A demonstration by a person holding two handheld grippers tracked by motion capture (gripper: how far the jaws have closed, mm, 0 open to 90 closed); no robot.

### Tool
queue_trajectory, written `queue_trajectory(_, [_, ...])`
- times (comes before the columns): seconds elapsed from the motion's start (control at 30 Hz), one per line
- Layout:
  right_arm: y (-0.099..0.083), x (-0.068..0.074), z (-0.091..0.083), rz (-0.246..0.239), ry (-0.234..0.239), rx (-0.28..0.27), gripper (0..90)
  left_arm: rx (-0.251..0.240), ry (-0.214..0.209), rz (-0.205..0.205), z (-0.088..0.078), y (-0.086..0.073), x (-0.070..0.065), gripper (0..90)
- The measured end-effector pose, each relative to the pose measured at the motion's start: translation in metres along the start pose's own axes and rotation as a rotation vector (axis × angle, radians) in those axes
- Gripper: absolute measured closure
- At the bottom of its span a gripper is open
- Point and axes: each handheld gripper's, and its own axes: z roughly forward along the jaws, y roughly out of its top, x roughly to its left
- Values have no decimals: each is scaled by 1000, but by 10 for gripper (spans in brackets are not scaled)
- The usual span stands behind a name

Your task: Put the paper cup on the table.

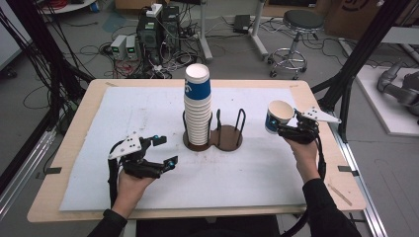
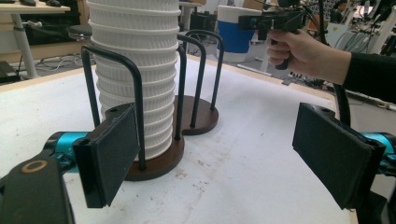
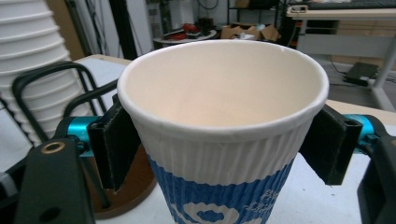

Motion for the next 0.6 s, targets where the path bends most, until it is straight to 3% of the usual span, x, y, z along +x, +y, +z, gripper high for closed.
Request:
queue_trajectory(0.4, [-18, -13, 12, 54, -83, 37, 221, 13, 3, -1, 1, -2, 1, 147])
queue_trajectory(0.6, [-28, -18, 17, 75, -99, 64, 222, 18, -2, 0, 3, -2, -1, 147])
